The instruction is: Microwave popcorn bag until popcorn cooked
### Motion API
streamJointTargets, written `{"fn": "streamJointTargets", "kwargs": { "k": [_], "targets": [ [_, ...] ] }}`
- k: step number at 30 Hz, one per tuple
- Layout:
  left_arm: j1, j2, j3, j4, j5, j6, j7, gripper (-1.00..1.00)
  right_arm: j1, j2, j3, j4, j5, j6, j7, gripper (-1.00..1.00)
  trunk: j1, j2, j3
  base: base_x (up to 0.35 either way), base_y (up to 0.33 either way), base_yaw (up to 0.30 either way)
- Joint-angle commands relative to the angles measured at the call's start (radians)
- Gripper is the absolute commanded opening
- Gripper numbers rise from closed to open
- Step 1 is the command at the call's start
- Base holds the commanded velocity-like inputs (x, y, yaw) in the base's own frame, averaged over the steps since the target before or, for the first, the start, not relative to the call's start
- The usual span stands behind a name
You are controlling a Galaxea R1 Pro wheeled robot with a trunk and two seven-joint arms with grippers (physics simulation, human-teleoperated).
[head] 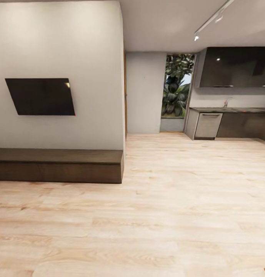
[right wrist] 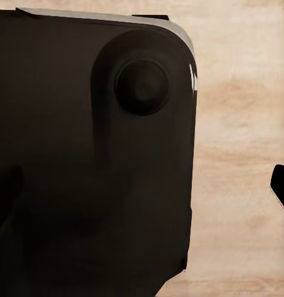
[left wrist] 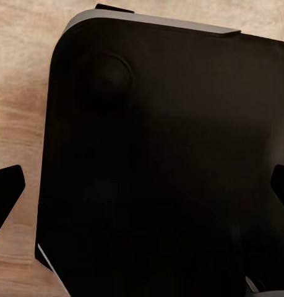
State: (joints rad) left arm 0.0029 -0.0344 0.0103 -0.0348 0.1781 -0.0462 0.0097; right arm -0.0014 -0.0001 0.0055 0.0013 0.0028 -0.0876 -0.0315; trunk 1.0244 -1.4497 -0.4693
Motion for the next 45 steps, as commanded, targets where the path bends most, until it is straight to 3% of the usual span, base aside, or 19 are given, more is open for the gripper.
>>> {"fn": "streamJointTargets", "kwargs": {
  "k": [1,35,45],
  "targets": [
    [0.0,0.0,0.0,-0.001,0.006,-0.002,0.001,1.0,0.0,0.0,0.001,0.0,0.0,-0.003,-0.002,1.0,0.001,0.0,-0.001,0.332,0.0,0.0],
    [0.0,0.001,0.0,-0.002,0.006,-0.003,0.001,1.0,0.0,0.0,0.001,0.0,0.0,-0.003,-0.002,1.0,0.001,0.0,-0.001,0.332,0.0,0.0],
    [0.0,0.001,0.0,-0.002,0.006,-0.003,0.001,1.0,0.0,0.001,-0.007,0.0,-0.007,-0.003,-0.002,1.0,0.001,0.0,-0.001,0.056,-0.002,-0.036]
  ]
}}
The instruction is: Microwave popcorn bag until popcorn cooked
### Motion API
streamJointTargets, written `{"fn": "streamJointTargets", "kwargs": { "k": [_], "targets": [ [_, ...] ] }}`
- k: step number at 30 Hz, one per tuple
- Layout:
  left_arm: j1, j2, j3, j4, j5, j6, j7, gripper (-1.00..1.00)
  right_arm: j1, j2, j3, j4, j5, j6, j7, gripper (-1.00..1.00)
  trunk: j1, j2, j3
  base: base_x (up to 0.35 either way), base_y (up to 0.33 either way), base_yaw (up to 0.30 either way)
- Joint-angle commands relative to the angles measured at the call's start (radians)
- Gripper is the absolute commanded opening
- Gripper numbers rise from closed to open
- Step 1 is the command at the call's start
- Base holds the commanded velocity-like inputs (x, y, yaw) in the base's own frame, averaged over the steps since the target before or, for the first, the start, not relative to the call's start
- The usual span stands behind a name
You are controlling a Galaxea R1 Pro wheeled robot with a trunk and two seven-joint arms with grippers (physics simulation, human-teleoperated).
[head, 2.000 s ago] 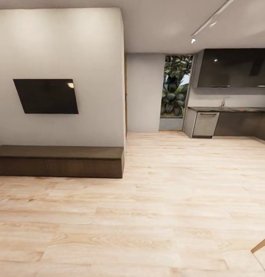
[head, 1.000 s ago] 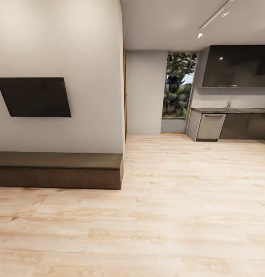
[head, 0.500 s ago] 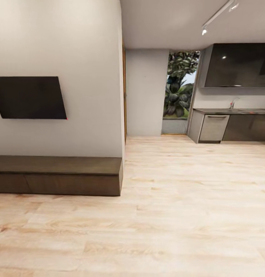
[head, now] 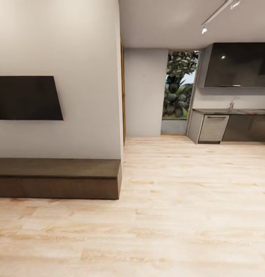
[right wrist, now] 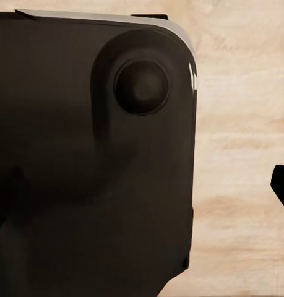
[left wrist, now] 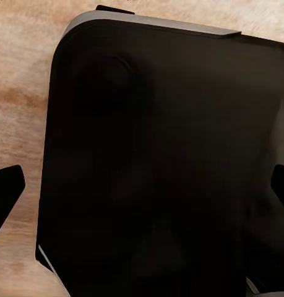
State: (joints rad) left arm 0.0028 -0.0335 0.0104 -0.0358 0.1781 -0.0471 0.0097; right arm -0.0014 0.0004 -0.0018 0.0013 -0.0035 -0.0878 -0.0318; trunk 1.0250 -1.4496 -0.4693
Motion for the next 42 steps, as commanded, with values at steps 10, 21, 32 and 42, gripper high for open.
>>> {"fn": "streamJointTargets", "kwargs": {
  "k": [10,21,32,42],
  "targets": [
    [0.0,0.0,0.0,-0.001,0.006,-0.002,0.001,1.0,0.0,0.001,-0.001,0.0,-0.002,-0.003,-0.002,1.0,0.0,0.0,-0.001,0.0,0.0,-0.258],
    [0.0,0.0,0.0,-0.001,0.007,-0.002,0.001,1.0,0.0,-0.011,0.0,0.0,0.005,-0.041,-0.001,1.0,0.0,0.0,-0.001,0.0,0.0,-0.292],
    [0.0,0.0,0.0,-0.001,0.006,-0.002,0.001,1.0,0.0,-0.015,0.001,0.0,-0.003,-0.074,0.0,1.0,0.0,0.0,-0.001,0.0,0.0,-0.293],
    [0.0,0.0,0.0,0.0,0.007,-0.044,0.001,1.0,0.0,-0.015,0.003,0.0,-0.001,-0.073,0.001,1.0,0.0,0.0,-0.001,0.0,0.0,-0.293]
  ]
}}
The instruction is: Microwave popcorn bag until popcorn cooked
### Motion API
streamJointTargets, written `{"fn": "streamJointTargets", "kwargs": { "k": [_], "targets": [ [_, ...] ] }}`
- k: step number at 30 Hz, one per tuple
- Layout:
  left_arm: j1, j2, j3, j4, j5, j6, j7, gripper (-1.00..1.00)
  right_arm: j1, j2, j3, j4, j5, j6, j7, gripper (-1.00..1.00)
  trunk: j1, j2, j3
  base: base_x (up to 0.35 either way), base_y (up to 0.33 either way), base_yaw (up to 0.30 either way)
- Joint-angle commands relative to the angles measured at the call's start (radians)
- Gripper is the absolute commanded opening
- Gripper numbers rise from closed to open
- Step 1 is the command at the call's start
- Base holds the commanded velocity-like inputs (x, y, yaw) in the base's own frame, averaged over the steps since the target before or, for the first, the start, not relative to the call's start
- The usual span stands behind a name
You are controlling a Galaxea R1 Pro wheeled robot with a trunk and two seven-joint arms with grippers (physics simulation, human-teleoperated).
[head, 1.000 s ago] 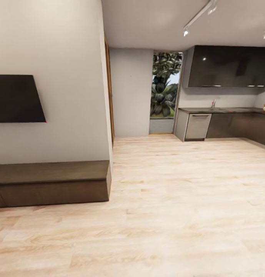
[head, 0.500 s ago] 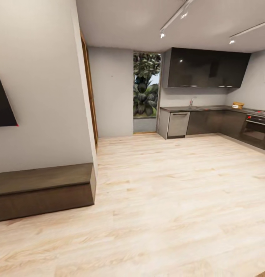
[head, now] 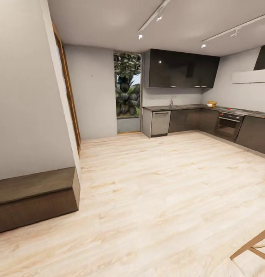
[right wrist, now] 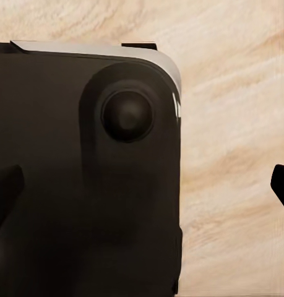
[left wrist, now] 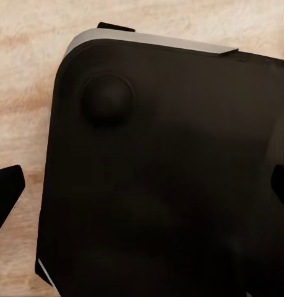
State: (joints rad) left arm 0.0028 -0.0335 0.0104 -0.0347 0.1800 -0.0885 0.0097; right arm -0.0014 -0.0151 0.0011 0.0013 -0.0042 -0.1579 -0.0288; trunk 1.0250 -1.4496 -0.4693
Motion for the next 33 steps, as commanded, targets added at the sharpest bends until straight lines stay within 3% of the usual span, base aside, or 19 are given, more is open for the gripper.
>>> {"fn": "streamJointTargets", "kwargs": {
  "k": [1,22,33],
  "targets": [
    [0.0,0.0,0.0,-0.001,0.006,-0.005,0.001,1.0,0.0,0.0,-0.001,0.0,0.0,-0.003,-0.002,1.0,0.0,0.0,-0.001,0.0,0.0,-0.293],
    [0.0,-0.002,0.0,-0.001,0.002,-0.008,-0.001,1.0,0.0,0.001,-0.002,0.0,-0.001,-0.002,-0.002,1.0,0.0,0.0,-0.001,0.0,0.0,-0.292],
    [0.001,-0.001,0.0,-0.001,0.003,-0.007,-0.001,1.0,0.0,-0.001,0.007,0.001,0.009,0.008,0.002,1.0,0.0,0.0,-0.001,0.031,0.0,-0.037]
  ]
}}
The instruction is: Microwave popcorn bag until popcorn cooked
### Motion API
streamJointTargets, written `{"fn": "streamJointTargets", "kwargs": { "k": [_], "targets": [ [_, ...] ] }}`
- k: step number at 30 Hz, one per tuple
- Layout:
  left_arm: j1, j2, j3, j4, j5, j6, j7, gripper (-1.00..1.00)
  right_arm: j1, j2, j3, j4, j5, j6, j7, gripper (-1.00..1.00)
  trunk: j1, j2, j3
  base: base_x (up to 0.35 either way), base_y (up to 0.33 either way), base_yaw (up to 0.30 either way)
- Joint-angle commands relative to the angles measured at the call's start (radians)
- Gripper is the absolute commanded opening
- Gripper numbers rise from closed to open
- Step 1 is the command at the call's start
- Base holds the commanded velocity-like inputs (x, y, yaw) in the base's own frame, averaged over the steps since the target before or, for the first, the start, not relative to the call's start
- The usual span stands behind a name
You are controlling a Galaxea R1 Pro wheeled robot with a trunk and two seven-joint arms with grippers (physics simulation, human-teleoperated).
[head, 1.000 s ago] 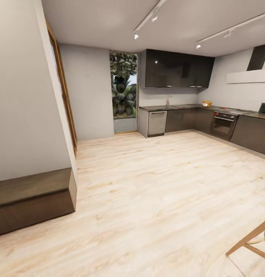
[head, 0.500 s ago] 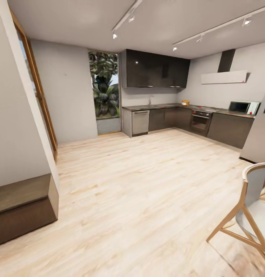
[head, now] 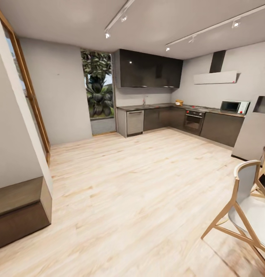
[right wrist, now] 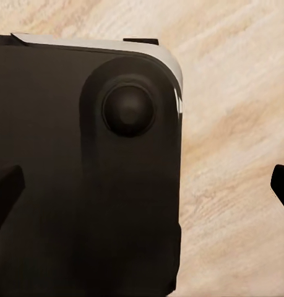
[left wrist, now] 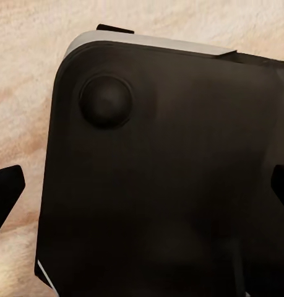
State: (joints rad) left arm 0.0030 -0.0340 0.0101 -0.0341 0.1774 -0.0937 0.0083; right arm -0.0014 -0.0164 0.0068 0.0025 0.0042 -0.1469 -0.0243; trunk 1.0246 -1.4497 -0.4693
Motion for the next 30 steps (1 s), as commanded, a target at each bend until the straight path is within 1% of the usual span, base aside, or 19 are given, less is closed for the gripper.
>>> {"fn": "streamJointTargets", "kwargs": {
  "k": [1,30],
  "targets": [
    [0.0,0.0,-0.001,-0.001,0.007,0.001,0.001,1.0,0.0,0.0,0.0,0.0,0.0,-0.003,-0.002,1.0,0.0,0.0,-0.001,0.255,0.0,0.0],
    [0.0,0.0,-0.002,-0.001,0.01,0.009,0.001,1.0,0.0,0.0,-0.001,0.001,-0.001,-0.004,-0.006,1.0,0.0,0.0,-0.001,0.321,0.0,0.0]
  ]
}}
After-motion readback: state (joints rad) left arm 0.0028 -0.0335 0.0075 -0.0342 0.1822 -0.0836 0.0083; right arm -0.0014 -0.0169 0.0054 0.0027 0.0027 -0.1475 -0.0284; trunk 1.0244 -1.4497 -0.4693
